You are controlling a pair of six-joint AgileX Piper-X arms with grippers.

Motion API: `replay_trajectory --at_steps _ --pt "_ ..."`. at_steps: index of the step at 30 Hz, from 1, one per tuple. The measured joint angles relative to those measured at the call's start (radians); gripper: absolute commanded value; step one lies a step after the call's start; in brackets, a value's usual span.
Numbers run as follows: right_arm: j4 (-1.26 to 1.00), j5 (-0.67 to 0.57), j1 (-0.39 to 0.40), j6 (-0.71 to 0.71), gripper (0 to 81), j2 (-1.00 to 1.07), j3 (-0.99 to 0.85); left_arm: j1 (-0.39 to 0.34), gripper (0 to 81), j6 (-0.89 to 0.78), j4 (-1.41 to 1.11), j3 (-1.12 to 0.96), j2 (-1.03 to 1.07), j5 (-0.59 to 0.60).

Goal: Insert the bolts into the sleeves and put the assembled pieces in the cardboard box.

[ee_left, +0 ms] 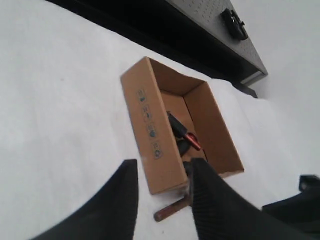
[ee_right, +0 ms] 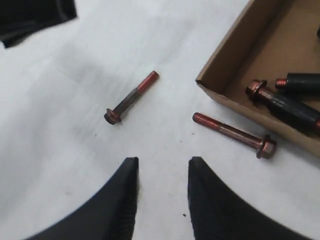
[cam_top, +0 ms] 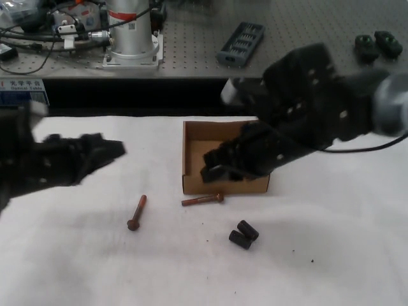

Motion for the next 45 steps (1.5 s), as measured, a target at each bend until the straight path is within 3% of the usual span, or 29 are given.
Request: replay_trajectory --at_steps 4,12,16,20,34,41,45 --pt "0.002 0.0 0.057 0.061 26.2 0.115 -0.085 0.063 17.8 -0.002 0.016 0.0 -0.006 0.038" --pt "0.075 0.084 0.143 0.132 26.2 0.233 -0.321 0.186 17.8 0.037 0.067 0.005 -0.135 0.075" --pt "0.099 0.163 0.164 0.137 27.1 0.249 -0.38 0.207 17.8 0.061 0.102 0.005 -0.176 0.064" --pt "0.113 0.244 0.181 0.151 34.3 0.253 -0.42 0.219 17.8 0.106 0.191 0.005 -0.232 0.027" --pt "0.136 0.289 0.205 0.242 32.8 0.288 -0.426 0.239 17.8 0.373 0.504 0.008 -0.339 -0.213" --pt "0.14 0.297 0.219 0.307 32.6 0.324 -0.428 0.27 17.8 0.384 0.58 0.008 -0.366 -0.246" --pt "0.143 0.301 0.231 0.34 28.2 0.337 -0.428 0.27 17.8 0.384 0.608 0.008 -0.368 -0.245"
